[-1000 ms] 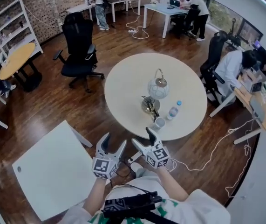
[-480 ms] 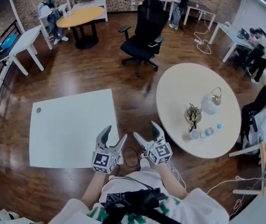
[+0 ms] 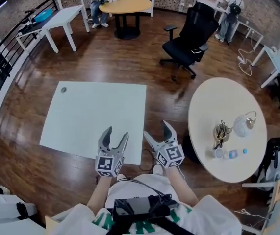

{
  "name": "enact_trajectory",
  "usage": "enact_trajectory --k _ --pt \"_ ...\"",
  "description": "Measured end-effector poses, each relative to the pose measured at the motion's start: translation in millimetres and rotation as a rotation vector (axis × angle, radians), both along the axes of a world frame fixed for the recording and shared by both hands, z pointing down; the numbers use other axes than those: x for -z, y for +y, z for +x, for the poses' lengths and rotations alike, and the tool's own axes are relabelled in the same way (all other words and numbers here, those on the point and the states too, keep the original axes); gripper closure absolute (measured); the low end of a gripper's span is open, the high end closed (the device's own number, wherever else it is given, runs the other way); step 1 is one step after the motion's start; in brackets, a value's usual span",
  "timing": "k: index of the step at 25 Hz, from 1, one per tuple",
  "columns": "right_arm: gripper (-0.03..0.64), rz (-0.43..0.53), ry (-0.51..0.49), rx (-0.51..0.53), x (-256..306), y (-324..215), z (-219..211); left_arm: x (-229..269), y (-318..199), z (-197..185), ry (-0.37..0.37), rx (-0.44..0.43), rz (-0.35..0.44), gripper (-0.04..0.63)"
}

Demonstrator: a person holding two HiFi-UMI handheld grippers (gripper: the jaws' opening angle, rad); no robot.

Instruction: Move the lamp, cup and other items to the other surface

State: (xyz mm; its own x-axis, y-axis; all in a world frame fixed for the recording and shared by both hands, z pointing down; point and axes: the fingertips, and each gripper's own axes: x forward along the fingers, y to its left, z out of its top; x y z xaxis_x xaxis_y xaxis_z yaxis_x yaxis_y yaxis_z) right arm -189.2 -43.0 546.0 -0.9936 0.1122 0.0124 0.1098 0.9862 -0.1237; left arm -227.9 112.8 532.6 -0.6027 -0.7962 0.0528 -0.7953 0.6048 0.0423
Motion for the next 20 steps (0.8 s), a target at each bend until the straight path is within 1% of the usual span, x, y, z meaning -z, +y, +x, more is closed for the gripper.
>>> enact_trajectory --k 3,5,8,10,15,20 --pt "0.216 0.003 0.008 0.024 -1 10 -5 -4 18 -4 0.004 0.048 0.003 0.308" --pt "0.250 0.005 0.001 0.046 2 18 -8 -2 27 -5 -0.001 0.071 0.006 0.308" --pt "0.252 0.018 -0.015 0.070 8 28 -13 0 36 -8 -0.001 0.089 -0.002 0.308" --pt "0.252 0.021 -0.007 0.086 11 37 -14 -1 41 -8 -0.004 0.099 -0.007 0.308" --pt "0.252 0.028 0.001 0.097 6 42 -12 0 47 -7 -0.006 0.108 -0.006 0.308" --pt "0.252 0.021 0.008 0.081 0 37 -7 -4 43 -2 0.004 0.089 -0.011 0.308"
